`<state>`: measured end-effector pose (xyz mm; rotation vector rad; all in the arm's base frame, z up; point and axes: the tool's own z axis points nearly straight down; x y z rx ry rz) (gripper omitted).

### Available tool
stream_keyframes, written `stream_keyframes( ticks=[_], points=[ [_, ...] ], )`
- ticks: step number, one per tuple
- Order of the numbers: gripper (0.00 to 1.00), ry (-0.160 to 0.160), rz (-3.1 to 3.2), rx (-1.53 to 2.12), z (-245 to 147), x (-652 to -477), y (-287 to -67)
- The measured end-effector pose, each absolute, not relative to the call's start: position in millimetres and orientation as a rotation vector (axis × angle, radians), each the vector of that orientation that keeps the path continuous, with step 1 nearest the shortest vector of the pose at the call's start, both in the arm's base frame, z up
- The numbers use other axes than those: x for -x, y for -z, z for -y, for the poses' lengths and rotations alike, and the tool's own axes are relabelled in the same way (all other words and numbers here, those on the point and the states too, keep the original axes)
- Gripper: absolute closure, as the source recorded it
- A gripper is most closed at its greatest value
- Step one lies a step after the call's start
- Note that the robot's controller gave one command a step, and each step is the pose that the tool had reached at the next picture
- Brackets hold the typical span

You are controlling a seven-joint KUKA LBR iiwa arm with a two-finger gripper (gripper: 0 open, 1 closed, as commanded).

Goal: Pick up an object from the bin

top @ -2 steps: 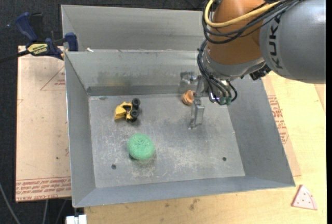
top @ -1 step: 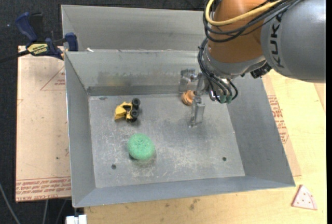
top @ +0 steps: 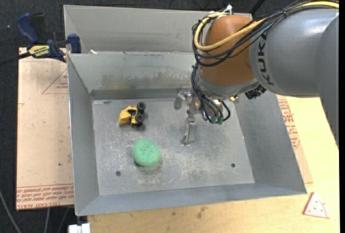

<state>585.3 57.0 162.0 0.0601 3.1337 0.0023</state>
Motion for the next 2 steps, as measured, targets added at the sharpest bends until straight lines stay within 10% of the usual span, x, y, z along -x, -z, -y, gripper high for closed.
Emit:
stream_keyframes(
  ticks=[2],
  points=[
    [0.0, 0.001, -3.146, -0.017, -103.7, -589.0, -76.9]
  ],
)
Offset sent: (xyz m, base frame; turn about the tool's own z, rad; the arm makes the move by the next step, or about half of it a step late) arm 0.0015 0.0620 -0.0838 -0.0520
